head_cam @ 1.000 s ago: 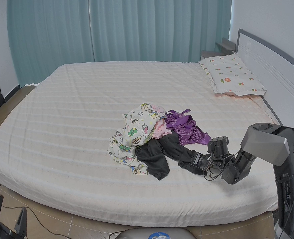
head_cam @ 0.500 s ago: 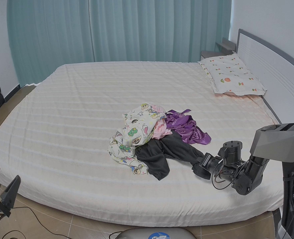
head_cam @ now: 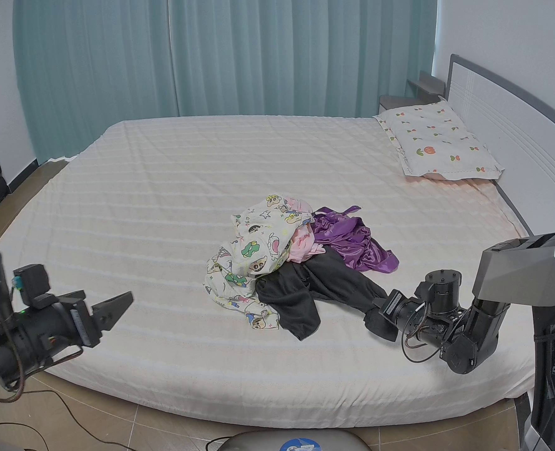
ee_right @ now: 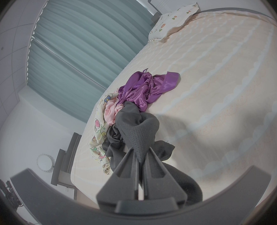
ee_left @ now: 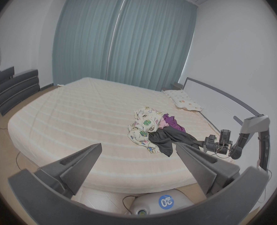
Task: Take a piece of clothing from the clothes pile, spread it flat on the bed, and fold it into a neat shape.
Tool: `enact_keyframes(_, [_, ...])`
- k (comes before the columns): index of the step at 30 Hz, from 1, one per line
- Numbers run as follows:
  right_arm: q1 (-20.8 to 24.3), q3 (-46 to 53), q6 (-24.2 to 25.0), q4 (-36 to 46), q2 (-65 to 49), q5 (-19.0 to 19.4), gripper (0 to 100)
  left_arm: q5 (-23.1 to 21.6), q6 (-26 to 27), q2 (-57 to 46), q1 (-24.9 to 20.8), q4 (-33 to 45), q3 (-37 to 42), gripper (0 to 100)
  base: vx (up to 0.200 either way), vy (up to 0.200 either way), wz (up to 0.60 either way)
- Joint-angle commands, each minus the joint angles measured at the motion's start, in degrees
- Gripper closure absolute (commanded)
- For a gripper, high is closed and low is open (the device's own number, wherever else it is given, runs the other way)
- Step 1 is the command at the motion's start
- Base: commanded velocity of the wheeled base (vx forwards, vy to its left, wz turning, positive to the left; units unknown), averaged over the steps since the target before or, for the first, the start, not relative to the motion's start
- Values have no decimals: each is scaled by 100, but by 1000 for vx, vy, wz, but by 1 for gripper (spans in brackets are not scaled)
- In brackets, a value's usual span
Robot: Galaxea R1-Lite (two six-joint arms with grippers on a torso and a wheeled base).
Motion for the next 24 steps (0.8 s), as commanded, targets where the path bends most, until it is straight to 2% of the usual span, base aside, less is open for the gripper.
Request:
enact_keyframes(1, [21, 199, 369, -582, 217, 28, 100, 639, -1475, 6008, -1306, -1489, -2513, 0, 0, 0, 0])
enact_keyframes(7, [47, 199, 369, -582, 243, 11, 100, 639, -1510, 6606, -1446, -970, -3453, 0, 0, 0, 0])
enact_keyframes(14, [56, 191, 308, -590, 261, -7, 100, 639, -1677, 7177, -1710, -821, -4367, 0, 0, 0, 0])
enact_keyframes(20, [65, 173, 282, -590, 261, -7, 100, 604, -1695, 7353, -1692, -478, -5027, 0, 0, 0, 0])
enact_keyframes(24, [118, 182, 255, -590, 261, -16, 100, 622, -1739, 7379, -1701, -390, -5000, 0, 0, 0, 0])
